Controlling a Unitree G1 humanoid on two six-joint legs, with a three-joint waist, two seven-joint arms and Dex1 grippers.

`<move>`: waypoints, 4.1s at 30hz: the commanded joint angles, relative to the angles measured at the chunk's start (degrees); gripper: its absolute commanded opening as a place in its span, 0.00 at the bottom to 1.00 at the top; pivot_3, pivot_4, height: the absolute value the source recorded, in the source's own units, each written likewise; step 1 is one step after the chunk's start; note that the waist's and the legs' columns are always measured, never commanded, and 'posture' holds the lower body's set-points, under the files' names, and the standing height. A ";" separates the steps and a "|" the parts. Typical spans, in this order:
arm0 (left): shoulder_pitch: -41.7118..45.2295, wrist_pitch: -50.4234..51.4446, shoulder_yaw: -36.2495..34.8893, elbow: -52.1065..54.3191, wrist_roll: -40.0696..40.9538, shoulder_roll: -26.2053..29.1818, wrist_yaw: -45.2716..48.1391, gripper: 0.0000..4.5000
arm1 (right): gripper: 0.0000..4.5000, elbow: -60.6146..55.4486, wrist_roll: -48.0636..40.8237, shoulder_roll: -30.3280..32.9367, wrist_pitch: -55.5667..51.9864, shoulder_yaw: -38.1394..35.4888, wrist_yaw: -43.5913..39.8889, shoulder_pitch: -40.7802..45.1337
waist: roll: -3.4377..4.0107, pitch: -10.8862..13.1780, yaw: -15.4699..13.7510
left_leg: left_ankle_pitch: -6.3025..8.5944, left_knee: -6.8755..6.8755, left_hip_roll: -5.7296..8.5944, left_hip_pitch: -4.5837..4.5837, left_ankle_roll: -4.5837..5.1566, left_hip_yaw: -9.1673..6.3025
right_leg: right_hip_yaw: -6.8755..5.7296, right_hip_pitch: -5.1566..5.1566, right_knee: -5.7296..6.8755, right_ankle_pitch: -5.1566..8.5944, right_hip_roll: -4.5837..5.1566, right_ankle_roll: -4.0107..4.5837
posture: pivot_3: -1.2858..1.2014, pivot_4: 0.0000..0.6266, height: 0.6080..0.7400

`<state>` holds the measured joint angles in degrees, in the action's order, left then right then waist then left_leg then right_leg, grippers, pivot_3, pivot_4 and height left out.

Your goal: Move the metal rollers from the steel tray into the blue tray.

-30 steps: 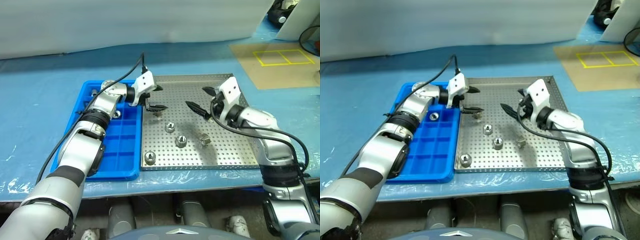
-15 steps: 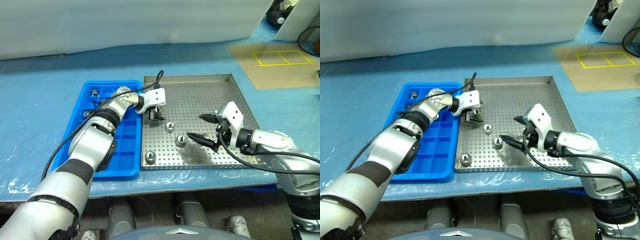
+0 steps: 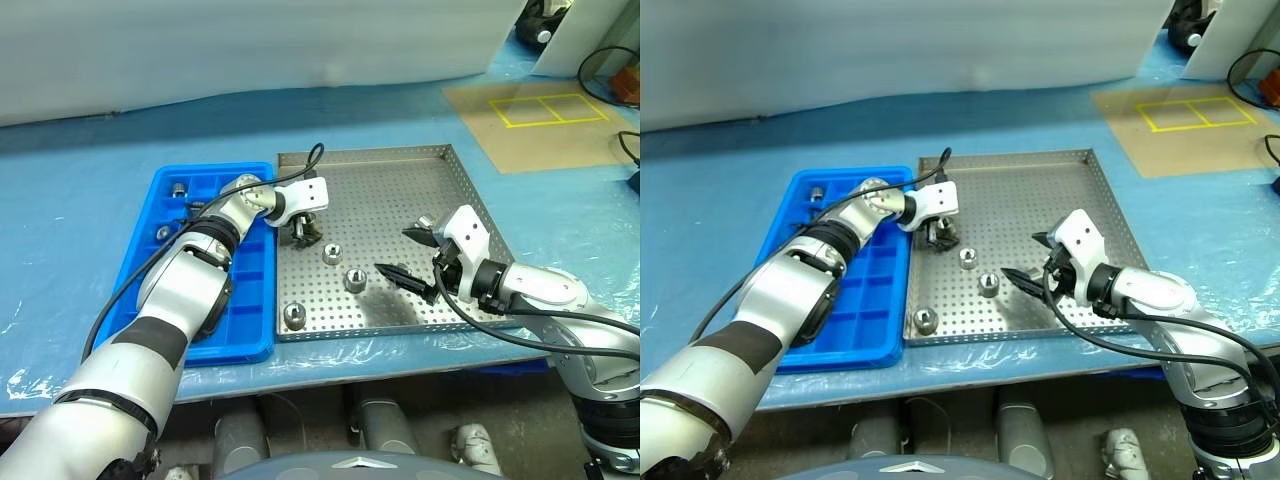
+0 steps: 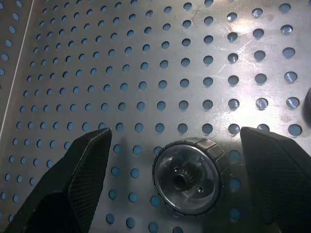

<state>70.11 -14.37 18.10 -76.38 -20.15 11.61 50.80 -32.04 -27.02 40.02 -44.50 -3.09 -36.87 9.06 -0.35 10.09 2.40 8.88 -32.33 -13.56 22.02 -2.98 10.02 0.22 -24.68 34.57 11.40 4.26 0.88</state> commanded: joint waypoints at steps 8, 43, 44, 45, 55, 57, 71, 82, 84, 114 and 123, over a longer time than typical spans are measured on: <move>-0.34 1.18 2.45 -1.14 -4.43 1.63 0.44 0.65 | 1.00 -0.44 1.21 0.45 1.33 -0.39 1.29 1.22 | 0.00 -0.01 0.13 | 0.00 0.00 -0.01 -0.02 0.00 0.00 | 0.00 0.00 0.00 0.02 -0.01 -0.03 | 0.29 0.24 1.00; -3.84 2.22 -15.10 12.70 16.43 10.10 24.63 0.42 | 1.00 15.18 6.27 -6.38 10.27 9.39 -6.02 16.59 | -0.01 0.04 -0.60 | -0.01 0.20 -0.08 0.30 -0.02 0.00 | -0.03 -0.40 0.00 -0.18 0.03 0.31 | 0.40 0.24 1.00; -5.13 3.01 -15.21 15.05 17.14 11.02 25.51 0.42 | 1.00 16.46 6.53 -6.50 10.90 9.94 -6.92 17.59 | -0.01 0.05 -0.73 | -0.02 0.21 -0.10 0.25 -0.04 0.01 | -0.02 -0.39 0.04 -0.18 0.03 0.31 | 0.42 0.24 1.00; -6.91 4.25 -15.54 18.51 18.22 12.21 26.45 0.42 | 1.00 17.67 6.76 -6.79 11.48 10.75 -7.93 18.76 | 0.00 0.06 -1.04 | -0.03 0.22 -0.11 0.21 -0.06 0.02 | -0.03 -0.40 0.08 -0.18 0.02 0.32 | 0.42 0.24 1.00; -24.04 31.47 -25.14 56.67 33.06 23.60 22.60 0.42 | 1.00 34.53 10.88 -13.91 20.74 17.79 -17.07 31.45 | 0.01 0.16 -5.07 | -0.14 0.34 -0.21 0.24 -0.25 0.02 | -0.19 -0.50 0.25 -0.16 0.05 0.41 | 0.52 0.24 1.00; -28.54 36.46 -27.18 64.32 35.28 25.87 20.20 0.42 | 1.00 38.69 12.29 -15.65 23.52 18.81 -18.58 33.55 | 0.02 0.16 -5.44 | -0.17 0.43 -0.21 0.24 -0.31 0.01 | -0.24 -0.51 0.24 -0.13 0.06 0.46 | 0.54 0.24 1.00; -58.67 41.75 -41.41 84.10 40.46 34.74 8.98 0.42 | 1.00 52.38 15.53 -22.55 32.04 19.22 -25.65 39.94 | -0.13 0.26 -8.95 | -0.38 0.79 -0.33 0.33 -0.64 -0.27 | -0.71 -0.57 0.30 -0.01 0.04 0.62 | 0.61 0.24 1.00; -58.58 38.92 -38.71 75.00 40.14 32.19 3.55 0.42 | 1.00 49.09 13.28 -23.19 28.72 17.90 -28.54 39.56 | -0.15 0.25 -9.90 | -0.40 0.82 -0.30 0.33 -0.67 -0.36 | -0.74 -0.56 0.31 0.00 0.03 0.62 | 0.61 0.24 1.00; -58.13 38.74 -37.22 74.48 40.14 31.90 3.75 0.42 | 1.00 48.66 13.66 -23.20 28.48 17.93 -28.44 39.50 | -0.15 0.25 -9.89 | -0.42 0.83 -0.32 0.32 -0.70 -0.42 | -0.76 -0.55 0.34 -0.01 0.01 0.62 | 0.60 0.24 1.00; -60.10 33.94 -28.99 67.00 36.83 38.60 7.67 0.91 | 1.00 46.65 15.49 -22.17 28.25 18.00 -24.67 36.49 | -0.15 0.20 -8.35 | -0.64 1.11 -0.26 -0.50 -1.08 -0.41 | -0.55 -0.46 1.09 0.24 -0.07 0.61 | 0.57 0.24 1.00; -46.82 34.03 -25.22 69.31 39.06 33.11 7.32 0.91 | 1.00 42.88 15.20 -19.82 26.12 16.80 -22.75 34.27 | -0.18 0.20 -8.48 | -0.73 1.00 -0.24 -0.24 -1.21 -0.48 | -0.63 -0.49 0.99 0.09 -0.05 0.86 | 0.54 0.24 1.00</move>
<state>20.62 19.04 -7.28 -9.40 17.07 45.23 57.92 14.13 -11.22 19.48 -18.06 15.70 -60.13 43.83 -0.53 10.29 -6.08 8.11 -31.35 -13.80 21.82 -4.25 9.54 -0.42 -25.17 35.54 11.49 4.21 1.74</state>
